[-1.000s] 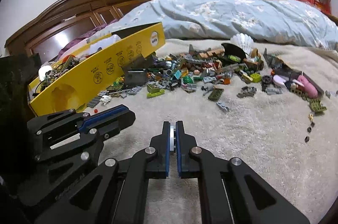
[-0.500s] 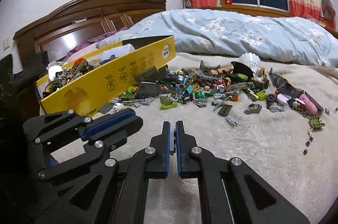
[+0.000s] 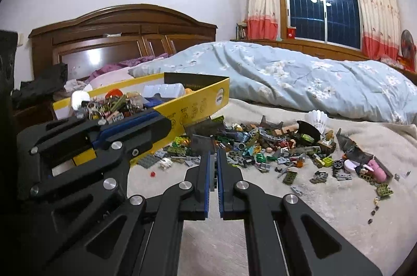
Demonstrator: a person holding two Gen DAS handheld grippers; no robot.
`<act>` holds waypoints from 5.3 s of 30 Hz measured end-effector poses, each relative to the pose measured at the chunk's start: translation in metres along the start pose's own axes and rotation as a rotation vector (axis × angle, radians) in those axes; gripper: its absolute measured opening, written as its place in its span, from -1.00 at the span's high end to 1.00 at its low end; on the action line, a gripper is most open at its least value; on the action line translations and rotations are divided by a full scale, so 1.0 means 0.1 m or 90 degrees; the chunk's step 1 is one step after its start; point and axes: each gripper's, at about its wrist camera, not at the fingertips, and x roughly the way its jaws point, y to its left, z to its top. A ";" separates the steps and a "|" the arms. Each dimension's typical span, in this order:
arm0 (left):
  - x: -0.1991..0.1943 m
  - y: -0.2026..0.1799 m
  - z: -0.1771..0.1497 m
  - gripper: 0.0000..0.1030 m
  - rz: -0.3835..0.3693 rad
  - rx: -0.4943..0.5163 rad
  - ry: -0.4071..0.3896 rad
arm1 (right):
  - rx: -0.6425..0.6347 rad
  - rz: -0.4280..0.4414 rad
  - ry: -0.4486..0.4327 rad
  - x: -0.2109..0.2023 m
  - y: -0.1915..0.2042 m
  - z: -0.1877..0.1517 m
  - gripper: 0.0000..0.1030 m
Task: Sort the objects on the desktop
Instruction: 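Carry both held pieces over the yellow-sided box, then open both tools to drop the pieces into the box, then withdraw both open tools from the box toward the Lego pile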
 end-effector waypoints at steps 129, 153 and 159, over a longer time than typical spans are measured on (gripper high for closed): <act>-0.16 1.44 -0.23 0.74 0.256 -0.117 0.035 | -0.038 0.077 0.011 0.90 1.19 0.52 0.36; -0.06 1.26 -0.17 0.62 0.258 -0.113 0.050 | 0.006 0.058 0.036 0.87 0.93 0.48 0.35; -0.02 1.19 -0.16 0.61 0.245 -0.117 0.052 | 0.006 0.042 0.034 0.83 0.85 0.47 0.35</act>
